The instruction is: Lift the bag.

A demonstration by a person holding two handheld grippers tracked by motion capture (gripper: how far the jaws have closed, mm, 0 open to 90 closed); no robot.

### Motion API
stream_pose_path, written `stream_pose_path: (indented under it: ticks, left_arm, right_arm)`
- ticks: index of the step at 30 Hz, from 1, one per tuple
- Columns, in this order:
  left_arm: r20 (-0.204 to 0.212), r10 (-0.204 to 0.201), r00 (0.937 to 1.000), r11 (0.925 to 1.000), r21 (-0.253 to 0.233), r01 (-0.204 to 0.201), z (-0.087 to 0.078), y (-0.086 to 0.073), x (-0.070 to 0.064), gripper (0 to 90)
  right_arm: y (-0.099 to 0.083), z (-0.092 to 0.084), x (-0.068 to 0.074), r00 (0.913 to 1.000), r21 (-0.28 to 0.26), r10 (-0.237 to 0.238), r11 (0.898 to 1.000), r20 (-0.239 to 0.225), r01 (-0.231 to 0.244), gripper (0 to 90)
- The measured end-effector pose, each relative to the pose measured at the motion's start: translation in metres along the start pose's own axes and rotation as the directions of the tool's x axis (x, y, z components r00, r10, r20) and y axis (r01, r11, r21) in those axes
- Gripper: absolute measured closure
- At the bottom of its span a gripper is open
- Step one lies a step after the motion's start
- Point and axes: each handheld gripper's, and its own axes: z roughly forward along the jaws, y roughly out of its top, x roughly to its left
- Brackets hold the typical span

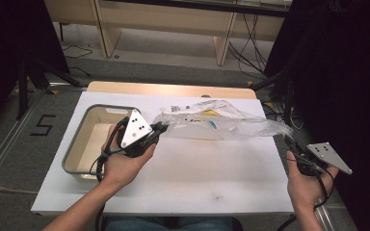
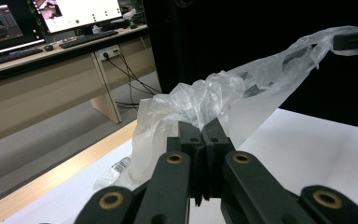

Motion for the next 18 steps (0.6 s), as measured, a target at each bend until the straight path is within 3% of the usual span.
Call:
stream_pose_path:
  ticks: [18]
  left_arm:
    - [-0.007, -0.008, 0.9999, 0.9992, -0.039, 0.007, -0.003, 0.006, 0.0, 89.3]
  right_arm:
    - [0.028, 0.007, 0.002, 0.9998, -0.096, 0.004, 0.995, 0.022, -0.002, 89.9]
